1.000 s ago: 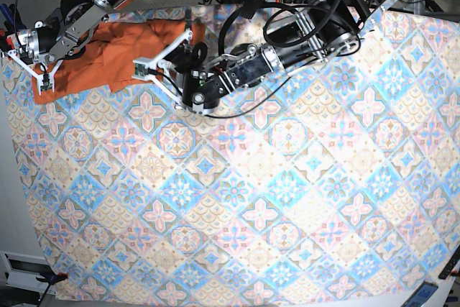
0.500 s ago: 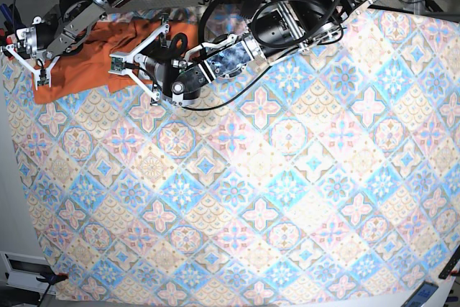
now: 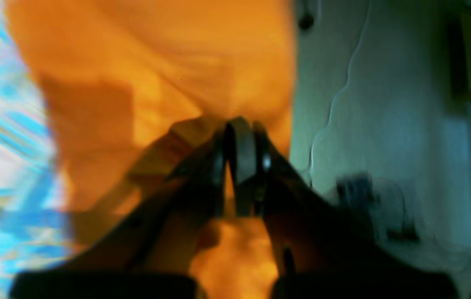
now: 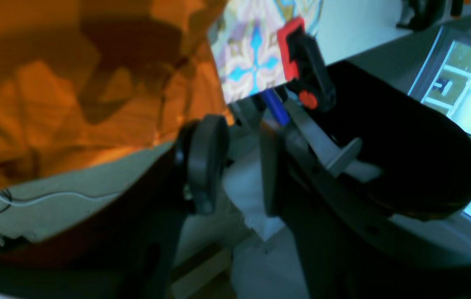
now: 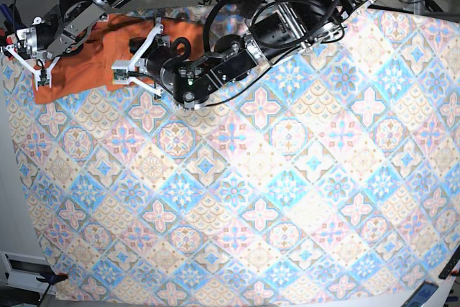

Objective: Fold the T-shirt properly
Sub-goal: 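Lay the held end onto the strip beside the right gripper, then release the shirt with the left gripper and press along its folded edge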

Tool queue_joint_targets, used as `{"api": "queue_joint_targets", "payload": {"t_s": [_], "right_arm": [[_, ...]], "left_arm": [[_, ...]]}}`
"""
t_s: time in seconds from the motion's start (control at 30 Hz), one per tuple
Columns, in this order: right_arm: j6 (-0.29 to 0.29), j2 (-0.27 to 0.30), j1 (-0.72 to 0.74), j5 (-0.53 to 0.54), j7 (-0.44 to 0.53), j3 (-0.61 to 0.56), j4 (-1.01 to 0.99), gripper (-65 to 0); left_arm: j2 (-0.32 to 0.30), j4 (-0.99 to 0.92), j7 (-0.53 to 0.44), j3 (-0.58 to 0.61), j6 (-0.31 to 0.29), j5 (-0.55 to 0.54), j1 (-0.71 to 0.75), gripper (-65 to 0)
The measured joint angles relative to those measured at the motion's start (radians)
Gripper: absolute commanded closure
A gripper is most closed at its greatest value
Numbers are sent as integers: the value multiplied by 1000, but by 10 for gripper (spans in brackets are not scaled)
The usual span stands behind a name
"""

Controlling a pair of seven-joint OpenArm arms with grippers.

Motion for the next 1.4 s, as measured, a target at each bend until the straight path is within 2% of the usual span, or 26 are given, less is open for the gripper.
{"api": "queue_joint_targets", "payload": {"t_s": [0.1, 0.27, 0.37, 0.47, 0.57, 0.63, 0.7, 0.77, 0.87, 0.97, 1.07, 1.17, 1.27, 1.4], "right_arm": [[0, 0, 1, 0, 3, 0, 0, -171], [0, 0, 0, 0, 3, 0, 0, -171], [0, 1, 0, 0, 3, 0, 0, -171], [0, -1, 2, 1, 3, 0, 0, -171], [0, 0, 3, 0, 3, 0, 0, -171], [0, 0, 3, 1, 3, 0, 0, -171], [0, 2, 3, 0, 2, 0, 0, -171], [0, 1, 3, -1, 2, 0, 0, -171], [0, -1, 4, 1, 3, -1, 0, -171], [0, 1, 5, 0, 3, -1, 0, -171], [0, 2, 3, -1, 2, -1, 0, -171], [0, -1, 6, 0, 3, -2, 0, -171], [0, 0, 5, 0, 3, -2, 0, -171], [0, 1, 3, 0, 3, -1, 0, -171]], "left_arm": [[-18, 140, -16, -43, 7, -5, 3, -40], [-37, 229, -14, -46, -8, -18, 19, -176], [-60, 230, 58, -45, 7, -6, 20, -224], [-85, 243, 171, -47, 1, -6, 16, -198], [-90, 252, 183, -69, 0, -12, 34, -165], [-116, 257, 185, -144, -10, -29, 60, -162], [-132, 257, 233, -259, -3, -18, 95, -170], [-146, 257, 319, -350, 3, 2, 109, -212], [-147, 280, 422, -436, 3, 9, 119, -350], [-152, 376, 449, -463, -1, -23, 148, -483], [-195, 460, 464, -470, -1, -66, 175, -551], [-262, 483, 467, -472, 0, -220, 183, -545], [-315, 482, 466, -520, -1, -372, 200, -501], [-391, 482, 473, -562, 1, -495, 216, -456]]}}
